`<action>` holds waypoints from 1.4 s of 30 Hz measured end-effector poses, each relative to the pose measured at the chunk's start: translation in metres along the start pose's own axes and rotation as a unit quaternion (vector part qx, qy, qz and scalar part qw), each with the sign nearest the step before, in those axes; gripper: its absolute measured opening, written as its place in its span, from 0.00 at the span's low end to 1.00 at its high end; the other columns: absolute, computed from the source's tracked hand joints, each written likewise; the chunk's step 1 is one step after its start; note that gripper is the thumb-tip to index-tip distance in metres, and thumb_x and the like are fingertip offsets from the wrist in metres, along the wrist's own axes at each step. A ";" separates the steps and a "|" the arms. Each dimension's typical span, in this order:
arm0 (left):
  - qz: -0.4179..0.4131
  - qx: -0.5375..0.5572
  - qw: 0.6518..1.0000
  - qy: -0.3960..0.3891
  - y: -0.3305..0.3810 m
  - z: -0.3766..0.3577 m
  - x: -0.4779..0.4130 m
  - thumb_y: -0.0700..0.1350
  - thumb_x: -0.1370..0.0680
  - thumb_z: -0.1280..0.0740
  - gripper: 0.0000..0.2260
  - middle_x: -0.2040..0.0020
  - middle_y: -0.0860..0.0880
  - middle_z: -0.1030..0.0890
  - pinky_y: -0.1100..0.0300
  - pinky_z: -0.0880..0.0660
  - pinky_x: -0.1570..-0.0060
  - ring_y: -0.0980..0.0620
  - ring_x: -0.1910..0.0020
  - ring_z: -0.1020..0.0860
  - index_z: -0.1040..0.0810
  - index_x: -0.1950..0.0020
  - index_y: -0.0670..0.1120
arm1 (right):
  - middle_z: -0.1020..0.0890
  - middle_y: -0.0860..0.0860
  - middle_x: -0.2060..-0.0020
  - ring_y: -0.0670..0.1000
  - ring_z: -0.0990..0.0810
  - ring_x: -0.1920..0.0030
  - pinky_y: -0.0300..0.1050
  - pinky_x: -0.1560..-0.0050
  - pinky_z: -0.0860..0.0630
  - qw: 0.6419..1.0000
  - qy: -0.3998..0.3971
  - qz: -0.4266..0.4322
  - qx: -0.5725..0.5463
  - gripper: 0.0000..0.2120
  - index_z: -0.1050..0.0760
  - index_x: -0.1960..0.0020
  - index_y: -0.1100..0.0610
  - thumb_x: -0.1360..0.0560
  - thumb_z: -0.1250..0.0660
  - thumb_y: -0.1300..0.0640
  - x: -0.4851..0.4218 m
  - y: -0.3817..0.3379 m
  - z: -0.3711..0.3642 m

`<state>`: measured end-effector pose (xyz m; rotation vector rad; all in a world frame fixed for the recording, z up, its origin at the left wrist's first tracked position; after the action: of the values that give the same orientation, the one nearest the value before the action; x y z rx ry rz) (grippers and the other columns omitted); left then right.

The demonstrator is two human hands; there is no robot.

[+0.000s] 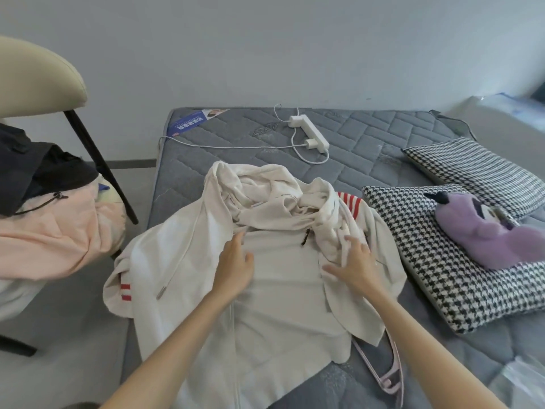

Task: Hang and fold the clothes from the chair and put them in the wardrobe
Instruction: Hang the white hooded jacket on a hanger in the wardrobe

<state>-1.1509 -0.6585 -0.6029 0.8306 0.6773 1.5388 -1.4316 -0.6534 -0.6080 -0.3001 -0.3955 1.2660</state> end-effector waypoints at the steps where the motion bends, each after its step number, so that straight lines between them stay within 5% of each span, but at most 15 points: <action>1: -0.004 0.002 1.000 -0.012 0.004 -0.006 0.003 0.40 0.20 0.42 0.21 0.31 0.45 0.32 0.56 0.35 0.38 0.46 0.33 0.32 0.38 0.27 0.47 | 0.28 0.54 0.36 0.57 0.28 0.37 0.52 0.44 0.27 0.999 -0.047 -0.001 0.026 0.39 0.41 0.27 0.51 0.32 0.26 0.45 0.004 0.010 -0.007; 3: -0.008 0.010 0.999 -0.038 0.009 -0.015 0.010 0.41 0.19 0.42 0.20 0.31 0.45 0.32 0.57 0.35 0.37 0.47 0.34 0.31 0.37 0.27 0.47 | 0.23 0.54 0.42 0.55 0.24 0.44 0.43 0.59 0.30 0.998 -0.062 0.001 0.023 0.26 0.37 0.30 0.52 0.25 0.32 0.53 0.012 0.024 -0.011; 5: -0.013 0.011 0.998 -0.055 0.014 -0.020 0.015 0.42 0.19 0.42 0.19 0.32 0.46 0.32 0.57 0.33 0.37 0.48 0.36 0.30 0.37 0.28 0.48 | 0.19 0.53 0.49 0.54 0.21 0.49 0.39 0.65 0.34 0.998 0.007 -0.005 -0.057 0.12 0.29 0.38 0.55 0.21 0.40 0.59 0.014 0.031 -0.001; 10: -0.028 0.019 0.998 -0.055 0.029 -0.020 0.017 0.43 0.19 0.41 0.18 0.33 0.46 0.29 0.51 0.30 0.37 0.49 0.41 0.26 0.34 0.29 0.48 | 0.22 0.44 0.62 0.40 0.26 0.62 0.33 0.65 0.35 0.974 0.089 0.064 -0.201 0.10 0.25 0.47 0.53 0.18 0.45 0.59 0.021 -0.001 0.049; 14: -0.018 0.083 0.994 -0.076 0.045 -0.025 0.020 0.46 0.19 0.40 0.21 0.31 0.47 0.30 0.60 0.31 0.43 0.53 0.41 0.27 0.37 0.26 0.47 | 0.31 0.47 0.70 0.44 0.32 0.69 0.40 0.66 0.38 0.904 -0.016 0.064 -0.423 0.10 0.28 0.58 0.62 0.23 0.38 0.56 0.033 -0.030 0.077; 17: 0.064 0.192 0.974 -0.100 0.041 -0.032 0.024 0.53 0.19 0.39 0.25 0.27 0.48 0.34 0.56 0.34 0.36 0.51 0.30 0.33 0.41 0.24 0.49 | 0.28 0.51 0.68 0.49 0.30 0.66 0.44 0.63 0.35 0.851 -0.165 0.013 -0.499 0.08 0.27 0.62 0.58 0.32 0.36 0.53 0.052 -0.034 0.068; 21: 0.179 0.201 0.951 -0.151 0.011 -0.052 0.040 0.58 0.21 0.38 0.32 0.26 0.49 0.37 0.54 0.29 0.39 0.47 0.30 0.33 0.44 0.22 0.46 | 0.30 0.50 0.68 0.48 0.30 0.67 0.43 0.65 0.35 0.929 -0.172 -0.078 -0.318 0.07 0.32 0.62 0.55 0.26 0.38 0.58 0.068 -0.006 0.044; 24: 0.225 0.254 0.912 -0.231 -0.001 -0.080 0.062 0.54 0.20 0.37 0.20 0.43 0.45 0.23 0.60 0.27 0.59 0.49 0.50 0.23 0.30 0.34 0.43 | 0.30 0.52 0.65 0.49 0.31 0.63 0.44 0.63 0.38 0.977 -0.128 -0.044 -0.168 0.06 0.31 0.59 0.59 0.24 0.41 0.64 0.072 0.013 0.028; 26: 0.230 0.249 0.910 -0.238 -0.007 -0.093 0.074 0.51 0.20 0.37 0.14 0.56 0.49 0.23 0.63 0.28 0.65 0.55 0.62 0.24 0.25 0.40 0.43 | 0.28 0.50 0.65 0.49 0.30 0.64 0.43 0.64 0.36 0.981 -0.126 -0.055 -0.134 0.05 0.31 0.59 0.58 0.24 0.42 0.64 0.078 0.027 0.020; 29: 0.255 0.207 0.919 -0.219 -0.027 -0.109 0.076 0.60 0.27 0.32 0.23 0.47 0.40 0.20 0.63 0.26 0.68 0.51 0.55 0.18 0.22 0.44 0.42 | 0.29 0.48 0.67 0.47 0.31 0.66 0.41 0.65 0.37 0.979 -0.125 -0.060 -0.152 0.09 0.34 0.62 0.55 0.24 0.43 0.63 0.087 0.034 0.018; 32: 0.233 0.174 0.938 -0.189 -0.080 -0.137 0.046 0.69 0.41 0.30 0.38 0.40 0.39 0.22 0.51 0.23 0.45 0.41 0.42 0.23 0.21 0.42 0.43 | 0.33 0.48 0.71 0.46 0.35 0.68 0.43 0.65 0.40 0.973 -0.124 -0.050 -0.189 0.13 0.37 0.66 0.54 0.24 0.43 0.62 0.092 0.026 0.022; 35: 0.212 0.246 0.932 -0.161 -0.034 -0.106 0.065 0.50 0.25 0.30 0.15 0.44 0.42 0.20 0.53 0.25 0.47 0.45 0.48 0.22 0.23 0.47 0.40 | 0.38 0.47 0.74 0.46 0.40 0.72 0.43 0.69 0.45 0.972 -0.114 -0.048 -0.199 0.16 0.40 0.69 0.53 0.24 0.43 0.62 0.092 0.021 0.028; 37: 0.186 0.283 0.929 -0.149 -0.018 -0.089 0.067 0.43 0.24 0.31 0.04 0.51 0.45 0.20 0.54 0.25 0.54 0.49 0.56 0.23 0.25 0.54 0.45 | 0.40 0.48 0.75 0.46 0.41 0.73 0.43 0.69 0.46 0.977 -0.110 -0.039 -0.179 0.17 0.42 0.70 0.53 0.25 0.43 0.62 0.091 0.020 0.032; 40: 0.148 0.275 0.936 -0.162 -0.007 -0.061 0.071 0.41 0.25 0.30 0.08 0.63 0.51 0.22 0.62 0.28 0.69 0.54 0.66 0.25 0.27 0.61 0.48 | 0.39 0.47 0.75 0.48 0.40 0.72 0.43 0.69 0.44 0.983 -0.162 -0.045 -0.078 0.17 0.43 0.71 0.53 0.26 0.42 0.61 0.092 0.019 0.024; 42: 0.147 0.254 0.929 -0.224 -0.008 -0.049 0.082 0.40 0.26 0.29 0.05 0.57 0.49 0.18 0.63 0.25 0.67 0.53 0.62 0.21 0.23 0.53 0.47 | 0.37 0.47 0.73 0.49 0.39 0.71 0.43 0.69 0.43 0.973 -0.226 -0.030 0.037 0.15 0.41 0.70 0.54 0.27 0.42 0.58 0.100 0.014 0.013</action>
<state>-1.1895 -0.5740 -0.6272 1.6821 0.6317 1.3692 -1.4240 -0.5533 -0.5904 0.0688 -0.7383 1.2820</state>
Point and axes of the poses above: each hand's wrist, its own x-axis away from the middle knuckle, its own z-axis out of the back of the hand, y = z × x, the point moved 6 cm from there along -x, towards the middle knuckle
